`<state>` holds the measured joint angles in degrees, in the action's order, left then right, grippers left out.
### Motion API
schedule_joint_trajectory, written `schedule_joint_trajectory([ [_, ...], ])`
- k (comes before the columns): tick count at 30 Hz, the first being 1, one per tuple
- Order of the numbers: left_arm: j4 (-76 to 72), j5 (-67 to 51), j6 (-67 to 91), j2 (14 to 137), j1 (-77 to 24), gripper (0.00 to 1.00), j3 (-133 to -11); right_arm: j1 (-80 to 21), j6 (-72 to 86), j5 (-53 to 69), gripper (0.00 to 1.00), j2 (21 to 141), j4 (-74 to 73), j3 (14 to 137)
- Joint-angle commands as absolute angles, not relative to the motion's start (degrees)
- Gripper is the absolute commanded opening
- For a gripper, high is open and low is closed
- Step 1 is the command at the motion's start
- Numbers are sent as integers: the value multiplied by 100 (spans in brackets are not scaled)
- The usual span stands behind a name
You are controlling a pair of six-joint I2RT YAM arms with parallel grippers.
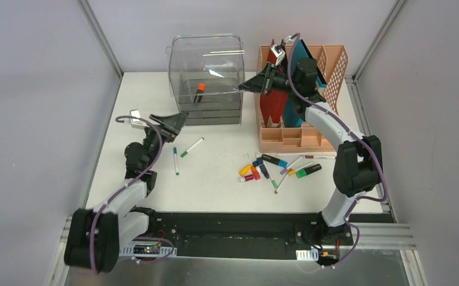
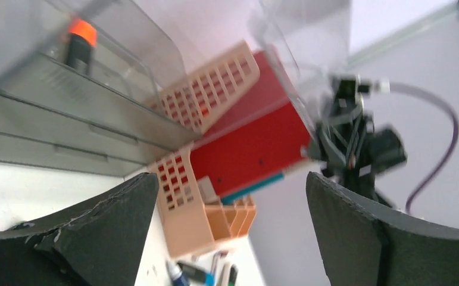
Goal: Organize the desk
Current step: Pick up the stationery from the center of the board.
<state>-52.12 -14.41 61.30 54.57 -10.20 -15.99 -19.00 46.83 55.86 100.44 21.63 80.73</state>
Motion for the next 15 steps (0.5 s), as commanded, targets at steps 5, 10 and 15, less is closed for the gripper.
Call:
schedule_joint_trajectory([
  [5, -8209, -3351, 8842, 7833, 267, 95, -2356, -1909, 4688, 5629, 1, 9787, 2310, 8073],
  [10, -8205, -3664, 8444, 7572, 285, 92, -2541, -1907, 4635, 5604, 1, 9745, 2270, 8076],
  [15, -8074, -3767, 8193, 7024, 346, 92, -2234, -1915, 4658, 5609, 1, 9778, 2262, 8120],
])
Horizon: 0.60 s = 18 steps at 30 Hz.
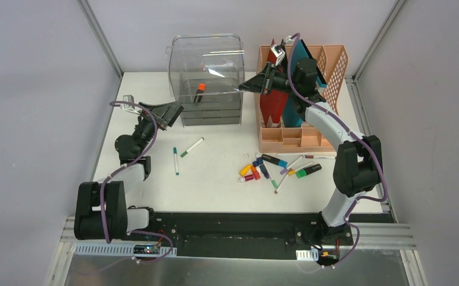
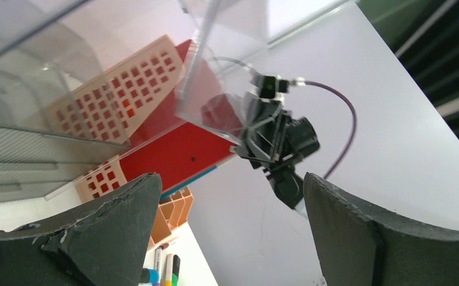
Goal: Organize the desk
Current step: Pick up the stationery from the center of the board.
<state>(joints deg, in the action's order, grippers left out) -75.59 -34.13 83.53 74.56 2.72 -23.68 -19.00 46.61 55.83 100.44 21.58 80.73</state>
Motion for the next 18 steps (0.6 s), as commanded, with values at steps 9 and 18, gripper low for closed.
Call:
schedule_joint_trajectory([
  [9, -7673, -3128, 8188, 7182, 387, 88, -2625, -1993, 4606, 5622, 1, 9748, 2202, 8094],
  [18, -7632, -3247, 8431, 7607, 390, 64, -3291, -2015, 4577, 5606, 2, 9782, 2155, 8112],
])
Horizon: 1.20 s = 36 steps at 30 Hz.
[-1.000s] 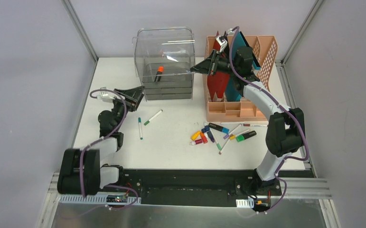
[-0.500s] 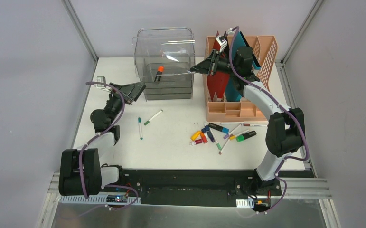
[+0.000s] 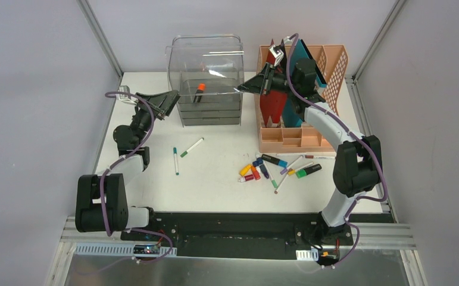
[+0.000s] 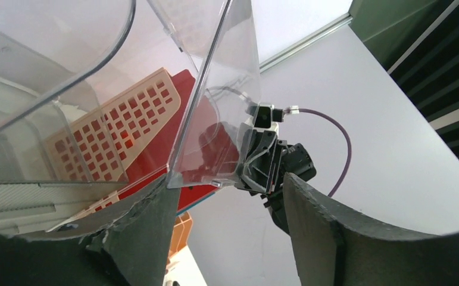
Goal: Organize the desk
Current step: Pick up the stationery from the center of the board.
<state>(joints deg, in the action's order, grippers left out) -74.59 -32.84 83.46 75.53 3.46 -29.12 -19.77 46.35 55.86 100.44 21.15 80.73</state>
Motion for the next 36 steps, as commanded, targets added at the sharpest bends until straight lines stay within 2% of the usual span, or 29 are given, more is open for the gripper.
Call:
schedule_joint_trajectory([
  [1, -7636, -3285, 8452, 7637, 387, 60, -3340, -2013, 4559, 5595, 3, 9783, 2143, 8112],
  [7, -7608, -3384, 8490, 7699, 380, 39, -3434, -2008, 4470, 5580, 5, 9765, 2037, 8122],
  [13, -7416, -3379, 8393, 7675, 382, 23, -3552, -2017, 4351, 5566, 7, 9720, 1917, 8107],
  [16, -7365, -3375, 8332, 7649, 381, 8, -3603, -2019, 4242, 5570, 11, 9667, 1847, 8083],
  [18, -7334, -3351, 8278, 7611, 378, 2, -3595, -2013, 4121, 5572, 14, 9622, 1736, 8069],
  [22, -7186, -3319, 8174, 7506, 378, 0, -3582, -2014, 3908, 5583, 28, 9547, 1586, 8039],
  [27, -7172, -3254, 8195, 7438, 379, 0, -3584, -2005, 3322, 5599, 63, 9351, 1153, 7997],
  [30, -7189, -3227, 8238, 7438, 378, 0, -3594, -1992, 2783, 5649, 78, 9146, 783, 7919],
  [33, -7202, -3208, 8286, 7427, 378, 0, -3595, -1963, 1982, 5826, 85, 8905, 105, 7898],
  [36, -7198, -3170, 8342, 7409, 378, 0, -3599, -1916, 1982, 5826, 85, 8620, -1168, 7923],
])
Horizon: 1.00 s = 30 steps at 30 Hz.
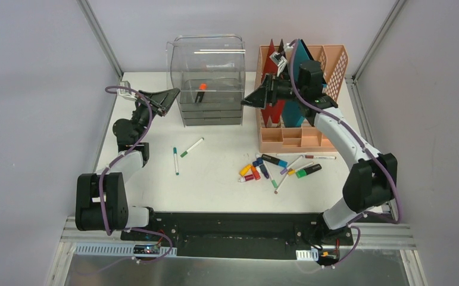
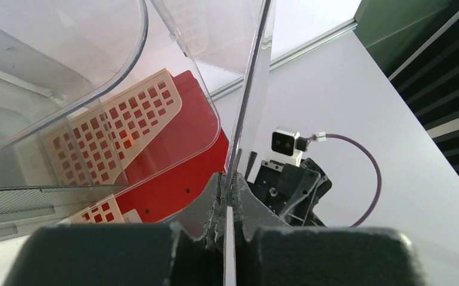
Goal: Organize the desk
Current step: Pick up the stationery from the center of the board.
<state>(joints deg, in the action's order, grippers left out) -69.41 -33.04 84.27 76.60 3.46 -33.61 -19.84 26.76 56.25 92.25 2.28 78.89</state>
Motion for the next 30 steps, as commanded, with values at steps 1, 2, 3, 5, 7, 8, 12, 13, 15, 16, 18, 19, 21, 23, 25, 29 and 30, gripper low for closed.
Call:
schedule_joint_trajectory([
  [1, -7202, -3167, 8352, 7404, 374, 0, -3595, -1897, 932, 5840, 88, 8501, -1574, 7910],
  [2, -7199, -3152, 8370, 7401, 378, 0, -3595, -1880, -187, 5794, 90, 8380, -2084, 7898],
  [3, -7191, -3147, 8374, 7400, 373, 0, -3591, -1873, -653, 5720, 90, 8258, -2507, 7893],
  [5, -7194, -3134, 8397, 7400, 378, 0, -3582, -1863, -1374, 5521, 91, 7990, -3171, 7846],
  [7, -7198, -3131, 8418, 7409, 378, 0, -3569, -1826, -1936, 5339, 92, 7703, -3677, 7738],
  [8, -7205, -3131, 8415, 7405, 378, 0, -3561, -1816, -2174, 5221, 92, 7549, -3879, 7655],
  [12, -7203, -3132, 8413, 7409, 378, 0, -3540, -1805, -2919, 4841, 98, 6972, -4372, 7226],
  [13, -7199, -3139, 8411, 7418, 378, 0, -3544, -1802, -3061, 4739, 99, 6850, -4437, 7101],
  [15, -7203, -3132, 8426, 7433, 378, 0, -3542, -1799, -3339, 4572, 99, 6664, -4514, 6853],
  [16, -7211, -3141, 8441, 7440, 378, 0, -3542, -1797, -3450, 4488, 99, 6605, -4532, 6727],
  [18, -7209, -3138, 8445, 7444, 378, 0, -3557, -1806, -3664, 4316, 99, 6524, -4511, 6429],
  [19, -7207, -3142, 8453, 7444, 378, 0, -3556, -1804, -3755, 4255, 99, 6522, -4484, 6305],
  [21, -7213, -3146, 8448, 7449, 376, 0, -3559, -1802, -4018, 4195, 99, 6549, -4484, 6119],
  [23, -7208, -3147, 8450, 7449, 378, 0, -3560, -1802, -4401, 4219, 99, 6613, -4555, 5976],
  [25, -7210, -3159, 8451, 7461, 378, 0, -3560, -1802, -4883, 4240, 99, 6678, -4631, 5836],
  [29, -7208, -3165, 8455, 7469, 378, 0, -3560, -1802, -5971, 4188, 99, 6789, -4682, 5453],
  [30, -7207, -3164, 8453, 7476, 378, 0, -3552, -1809, -6169, 4140, 99, 6820, -4621, 5351],
])
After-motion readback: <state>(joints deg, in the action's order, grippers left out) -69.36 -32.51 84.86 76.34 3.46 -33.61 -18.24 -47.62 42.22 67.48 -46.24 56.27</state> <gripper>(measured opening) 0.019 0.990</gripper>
